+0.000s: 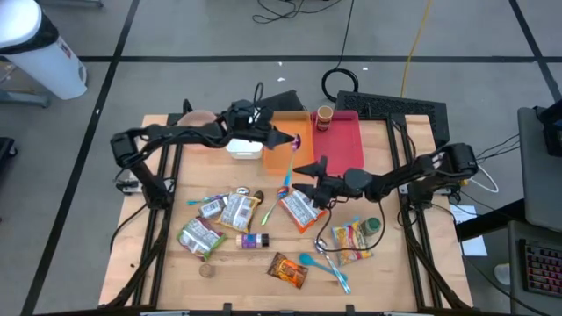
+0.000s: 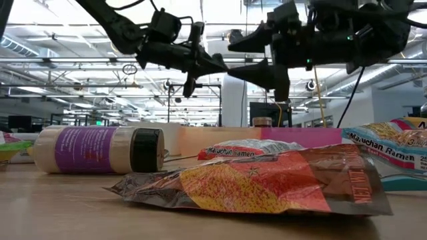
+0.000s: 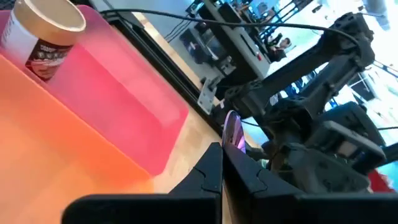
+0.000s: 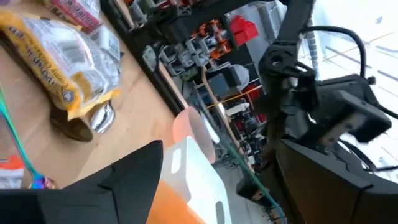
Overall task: Pick & Place Food Item
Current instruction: Put the middle purple blue spoon into the white bin
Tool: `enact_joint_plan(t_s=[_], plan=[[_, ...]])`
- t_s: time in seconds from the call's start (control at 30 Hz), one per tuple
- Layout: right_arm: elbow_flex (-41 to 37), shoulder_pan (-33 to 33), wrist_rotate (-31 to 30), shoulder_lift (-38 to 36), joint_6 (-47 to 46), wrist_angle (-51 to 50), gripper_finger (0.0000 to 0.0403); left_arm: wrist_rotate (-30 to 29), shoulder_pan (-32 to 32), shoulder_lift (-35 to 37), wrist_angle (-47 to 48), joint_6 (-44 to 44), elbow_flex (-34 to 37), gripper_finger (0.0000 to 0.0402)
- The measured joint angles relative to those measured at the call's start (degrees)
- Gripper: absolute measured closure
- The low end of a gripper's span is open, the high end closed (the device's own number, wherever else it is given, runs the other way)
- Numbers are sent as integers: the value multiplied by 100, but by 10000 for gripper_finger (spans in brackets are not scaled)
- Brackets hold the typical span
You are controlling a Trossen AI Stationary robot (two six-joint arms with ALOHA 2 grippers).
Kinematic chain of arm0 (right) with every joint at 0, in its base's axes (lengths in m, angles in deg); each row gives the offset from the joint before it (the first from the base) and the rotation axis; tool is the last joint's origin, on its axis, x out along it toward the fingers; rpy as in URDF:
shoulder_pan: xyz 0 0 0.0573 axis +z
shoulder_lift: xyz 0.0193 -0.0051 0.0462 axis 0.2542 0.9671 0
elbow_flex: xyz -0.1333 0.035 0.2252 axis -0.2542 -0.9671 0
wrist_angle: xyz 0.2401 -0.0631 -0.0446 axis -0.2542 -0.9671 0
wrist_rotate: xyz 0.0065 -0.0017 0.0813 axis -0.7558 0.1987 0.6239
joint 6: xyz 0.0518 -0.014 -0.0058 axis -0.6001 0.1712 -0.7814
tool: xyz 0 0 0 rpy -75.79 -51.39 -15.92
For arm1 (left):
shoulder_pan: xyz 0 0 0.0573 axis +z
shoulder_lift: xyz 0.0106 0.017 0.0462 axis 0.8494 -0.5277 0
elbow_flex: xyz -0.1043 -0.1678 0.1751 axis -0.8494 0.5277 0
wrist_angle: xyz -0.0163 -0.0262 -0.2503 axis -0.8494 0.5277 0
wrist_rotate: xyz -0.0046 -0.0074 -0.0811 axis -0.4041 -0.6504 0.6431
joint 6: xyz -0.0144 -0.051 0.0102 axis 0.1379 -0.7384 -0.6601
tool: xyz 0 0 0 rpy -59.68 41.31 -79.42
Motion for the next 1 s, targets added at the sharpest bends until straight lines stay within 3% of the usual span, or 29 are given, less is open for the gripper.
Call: enact_joint_plan(t_s=[0.43,1.0], plan=[[303,0,4,469,609,-67,177,-211,-59,-121,-173,-123,0,401],[392,0,-10,565,613,141,318,-244,-76,-121,-21,46,0,400]])
